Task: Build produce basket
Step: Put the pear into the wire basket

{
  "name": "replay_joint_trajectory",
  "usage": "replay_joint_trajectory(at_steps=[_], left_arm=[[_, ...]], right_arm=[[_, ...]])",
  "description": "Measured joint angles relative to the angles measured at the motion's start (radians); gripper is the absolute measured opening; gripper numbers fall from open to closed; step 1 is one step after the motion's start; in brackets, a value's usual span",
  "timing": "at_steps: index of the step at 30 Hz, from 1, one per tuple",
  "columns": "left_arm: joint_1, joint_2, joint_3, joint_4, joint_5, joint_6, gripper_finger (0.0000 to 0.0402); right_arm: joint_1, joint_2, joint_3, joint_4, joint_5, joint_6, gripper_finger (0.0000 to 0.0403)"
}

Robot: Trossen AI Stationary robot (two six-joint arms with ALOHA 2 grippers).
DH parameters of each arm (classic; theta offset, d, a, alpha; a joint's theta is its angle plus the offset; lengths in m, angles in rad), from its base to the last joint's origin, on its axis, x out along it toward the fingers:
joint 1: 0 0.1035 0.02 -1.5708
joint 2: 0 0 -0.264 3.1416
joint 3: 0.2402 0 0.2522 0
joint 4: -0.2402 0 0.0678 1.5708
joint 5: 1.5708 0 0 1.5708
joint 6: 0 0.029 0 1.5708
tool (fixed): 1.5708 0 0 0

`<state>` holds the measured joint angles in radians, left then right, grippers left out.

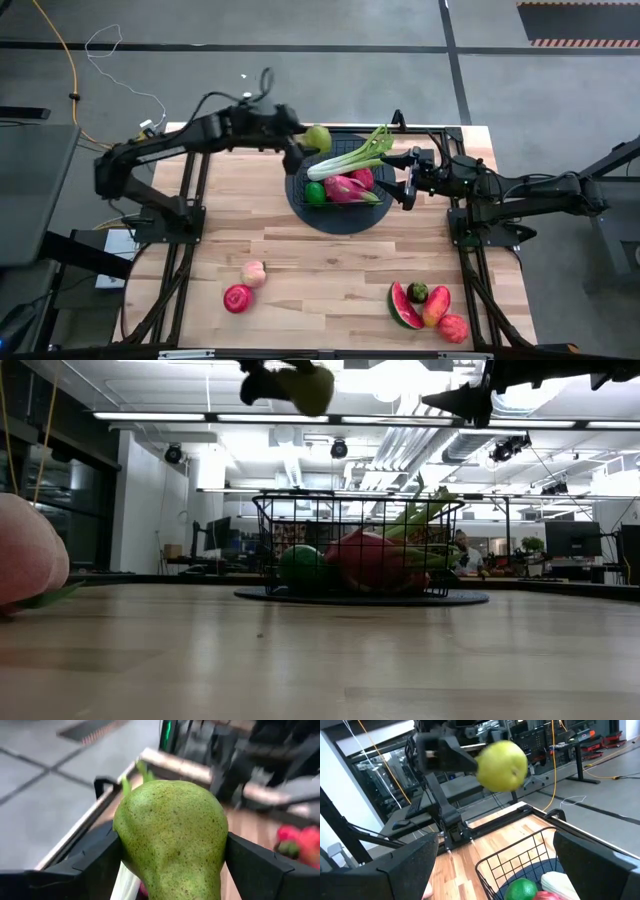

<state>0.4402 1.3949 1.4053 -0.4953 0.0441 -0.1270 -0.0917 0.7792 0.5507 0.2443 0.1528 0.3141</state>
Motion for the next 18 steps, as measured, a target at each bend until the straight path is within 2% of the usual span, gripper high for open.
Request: replay_joint_trajectory(at_steps=[4,7,12,18], left_arm=[[0.01,0.14,0.149,-0.201,0.007,0.043,0.0305],[0.019,0.237,0.197,-0.312,-0.029,0.069,0.0305],[0.019,0.371,0.199,-0.379,-0.041,0.121,0.0305],[0.019,0.474,0.199,-0.376,-0.038,0.18,0.0305]], right_arm=[[0.0,0.0,0.0,0.0,0.0,-0.001,0.0385],[0.0,0.0,0.0,-0.007,0.0,-0.005,0.0385],[0.0,0.0,0.0,-0.027,0.0,-0.001,0.0385],[0.0,0.0,0.0,-0.031,0.005,-0.001,0.0385]])
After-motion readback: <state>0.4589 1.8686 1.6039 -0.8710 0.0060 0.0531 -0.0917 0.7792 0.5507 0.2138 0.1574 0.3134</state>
